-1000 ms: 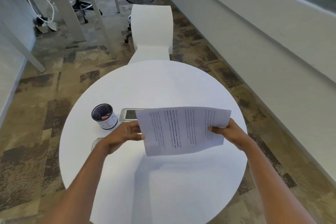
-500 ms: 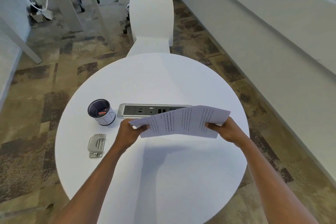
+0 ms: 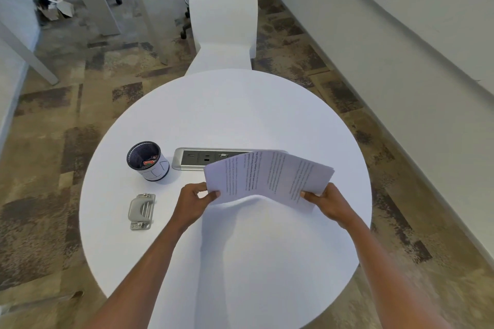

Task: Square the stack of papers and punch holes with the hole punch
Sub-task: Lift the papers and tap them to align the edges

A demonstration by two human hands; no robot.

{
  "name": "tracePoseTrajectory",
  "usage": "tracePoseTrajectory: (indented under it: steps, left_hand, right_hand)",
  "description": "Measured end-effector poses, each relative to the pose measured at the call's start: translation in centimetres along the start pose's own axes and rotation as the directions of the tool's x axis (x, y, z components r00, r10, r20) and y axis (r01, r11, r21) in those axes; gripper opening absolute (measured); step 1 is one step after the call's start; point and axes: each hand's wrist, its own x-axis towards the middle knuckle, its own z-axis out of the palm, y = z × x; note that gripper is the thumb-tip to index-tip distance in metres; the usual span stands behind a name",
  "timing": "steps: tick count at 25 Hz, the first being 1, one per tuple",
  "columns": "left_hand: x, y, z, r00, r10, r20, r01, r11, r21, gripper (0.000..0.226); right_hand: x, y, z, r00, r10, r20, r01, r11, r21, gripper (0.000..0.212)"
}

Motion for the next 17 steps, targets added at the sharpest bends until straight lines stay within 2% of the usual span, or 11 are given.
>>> tracePoseTrajectory:
  steps: [2,6,9,11,14,15,17]
  left_hand:
    - [0.2,0.3,-0.4,1.000,0.010,-0.013,-0.011,1.000,-0.013,0.022]
    - [0.2,0.1,-0.7,0.999,0.001,0.045,0.001,0.999,-0.042,0.026]
    - [0.3,0.5,0.0,0.999,-0.013,0.041,0.014,1.000,-0.005,0.017]
    - [0.4,1.5,0.6,0.999,0.032,0.012,-0.033,0.999,0.023,0.011]
    - [0.9,4.4,0.8,0.984,0.177,0.002,-0.176,0.981,0.082,0.011]
    - [1.2,5.6,0.7,0.969,0.246,0.020,-0.247,0.962,0.118,0.012]
    - [1.5,8.3,0.5,0.919,0.389,0.069,-0.394,0.891,0.225,0.012]
  right_hand:
    - [0.0,-0.7,-0.7,1.000,-0.007,0.009,0.006,0.999,0.037,0.028]
    - [-0.8,-1.1,-1.6,0.990,0.008,0.142,-0.011,1.000,0.022,0.030]
    - [-1.0,-1.4,-1.9,0.997,-0.015,0.078,0.011,0.999,0.046,0.026]
    - [-0.8,-2.4,-2.1,1.000,-0.028,0.014,0.028,1.000,-0.003,0.029]
    - [-0.6,-4.7,-2.9,0.997,-0.070,-0.014,0.063,0.953,-0.297,0.066]
    - [-0.6,-5.6,-3.1,0.995,-0.091,0.036,0.098,0.916,-0.389,0.079]
    - [-1.0,-7.7,-2.8,0.974,-0.048,0.223,0.137,0.906,-0.400,0.090]
